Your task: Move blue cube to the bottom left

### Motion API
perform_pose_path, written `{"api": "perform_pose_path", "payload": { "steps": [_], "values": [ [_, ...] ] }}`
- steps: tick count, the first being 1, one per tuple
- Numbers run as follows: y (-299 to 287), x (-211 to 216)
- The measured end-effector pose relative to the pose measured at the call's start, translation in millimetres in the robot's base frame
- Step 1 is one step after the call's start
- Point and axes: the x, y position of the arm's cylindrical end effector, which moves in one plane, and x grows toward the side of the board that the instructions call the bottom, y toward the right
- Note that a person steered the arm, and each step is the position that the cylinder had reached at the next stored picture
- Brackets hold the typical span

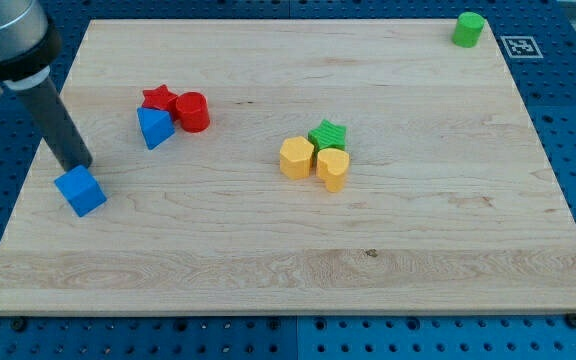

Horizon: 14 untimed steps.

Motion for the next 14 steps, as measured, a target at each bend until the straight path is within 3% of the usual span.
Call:
{"api": "perform_pose_path", "payload": {
  "steps": [2, 4, 7, 9, 12, 14],
  "values": [
    [45, 19],
    [-6, 19],
    [6, 53],
    [86, 45],
    [55, 77],
    [54, 54]
  ]
}}
